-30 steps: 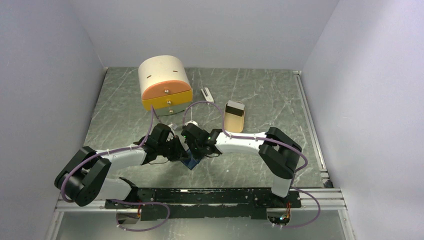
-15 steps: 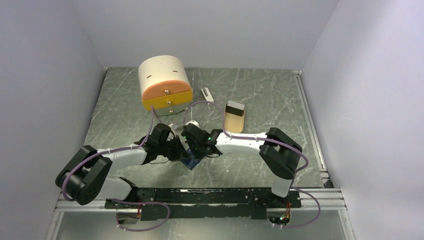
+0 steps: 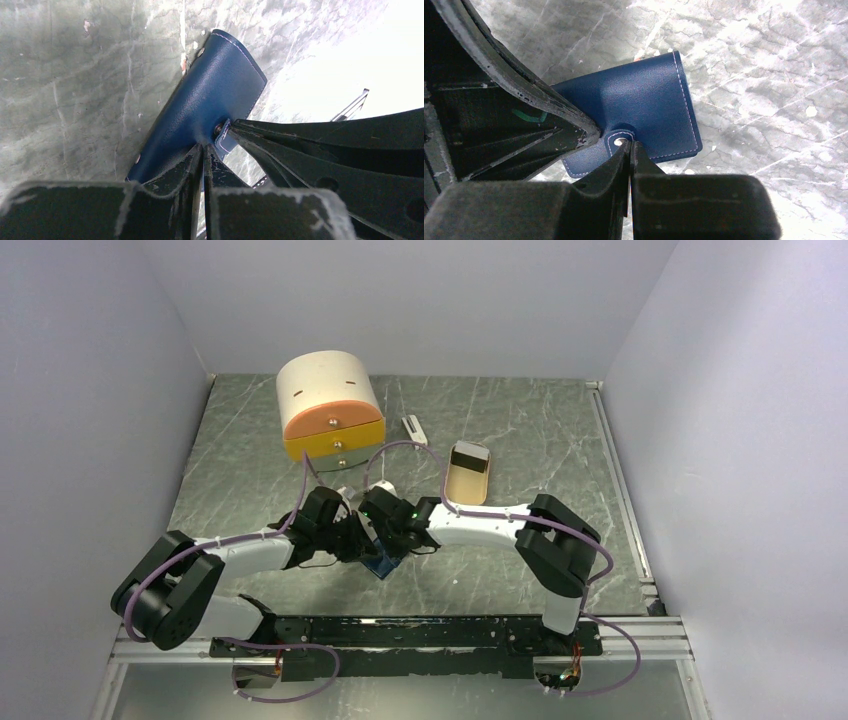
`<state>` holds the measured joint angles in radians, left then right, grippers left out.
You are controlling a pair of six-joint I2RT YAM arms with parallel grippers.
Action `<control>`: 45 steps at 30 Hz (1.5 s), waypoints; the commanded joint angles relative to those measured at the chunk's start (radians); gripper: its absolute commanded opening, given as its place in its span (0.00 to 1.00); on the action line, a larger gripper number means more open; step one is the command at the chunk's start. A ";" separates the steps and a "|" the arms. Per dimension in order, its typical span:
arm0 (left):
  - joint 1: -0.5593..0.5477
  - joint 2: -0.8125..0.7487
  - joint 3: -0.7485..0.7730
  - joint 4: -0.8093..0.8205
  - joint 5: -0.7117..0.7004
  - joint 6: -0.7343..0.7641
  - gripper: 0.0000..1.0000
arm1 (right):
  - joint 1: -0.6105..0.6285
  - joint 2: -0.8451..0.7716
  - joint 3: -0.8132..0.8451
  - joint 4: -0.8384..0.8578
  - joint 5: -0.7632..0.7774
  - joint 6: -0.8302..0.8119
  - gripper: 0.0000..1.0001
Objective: Put the credit cards into the card holder
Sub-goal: Close the card holder at the center of the board.
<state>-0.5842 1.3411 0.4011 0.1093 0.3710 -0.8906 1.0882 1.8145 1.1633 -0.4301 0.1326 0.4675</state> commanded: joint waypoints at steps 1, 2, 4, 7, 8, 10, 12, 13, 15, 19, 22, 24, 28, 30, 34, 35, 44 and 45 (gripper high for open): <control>0.000 0.023 -0.010 -0.010 -0.027 0.016 0.13 | 0.021 0.033 0.032 0.054 -0.019 0.027 0.07; -0.001 0.021 -0.011 -0.012 -0.026 0.017 0.13 | 0.023 0.035 0.032 0.056 -0.021 0.028 0.07; 0.000 0.019 -0.012 -0.011 -0.027 0.016 0.13 | 0.026 0.037 0.034 0.058 -0.023 0.030 0.07; -0.001 0.018 -0.015 -0.010 -0.026 0.015 0.13 | 0.031 0.031 0.035 0.065 -0.019 0.032 0.09; -0.001 0.019 -0.015 -0.010 -0.026 0.015 0.13 | 0.034 0.031 0.033 0.068 -0.017 0.034 0.11; -0.002 0.020 -0.013 -0.011 -0.025 0.016 0.13 | 0.037 0.035 0.034 0.069 -0.011 0.034 0.13; -0.001 0.018 -0.011 -0.015 -0.026 0.018 0.13 | 0.037 0.042 0.037 0.056 -0.001 0.031 0.13; -0.001 0.017 -0.010 -0.017 -0.027 0.019 0.12 | 0.036 0.045 0.038 0.052 0.004 0.030 0.13; 0.000 0.015 -0.009 -0.018 -0.027 0.019 0.13 | 0.036 0.046 0.034 0.045 0.025 0.029 0.12; -0.001 0.015 -0.009 -0.022 -0.028 0.021 0.13 | 0.034 0.052 0.029 0.025 0.061 0.024 0.11; -0.001 0.014 -0.011 -0.019 -0.026 0.019 0.13 | 0.026 0.061 0.032 0.022 0.065 0.026 0.11; -0.001 0.011 -0.015 -0.018 -0.026 0.017 0.12 | 0.023 0.076 0.041 0.009 0.066 0.022 0.11; -0.001 -0.007 -0.030 -0.019 -0.031 0.010 0.12 | 0.019 0.105 0.050 -0.010 0.068 0.022 0.11; -0.002 -0.014 -0.036 -0.017 -0.032 0.006 0.13 | 0.016 0.125 0.054 -0.026 0.062 0.025 0.11; -0.001 -0.028 -0.049 -0.023 -0.037 0.000 0.13 | 0.014 0.173 0.043 -0.045 0.042 0.028 0.10; -0.001 -0.031 -0.053 -0.025 -0.035 -0.002 0.13 | 0.015 0.180 0.038 -0.049 0.036 0.030 0.10; -0.002 -0.083 -0.058 -0.040 -0.038 -0.010 0.14 | 0.016 0.236 0.016 -0.117 -0.017 0.030 0.09; -0.001 -0.093 -0.045 -0.064 -0.043 -0.008 0.15 | 0.015 0.226 0.005 -0.114 -0.012 0.036 0.09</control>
<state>-0.5842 1.2850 0.3576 0.1223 0.3584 -0.9062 1.1057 1.9079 1.2667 -0.5190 0.1532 0.4763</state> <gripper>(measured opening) 0.134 0.097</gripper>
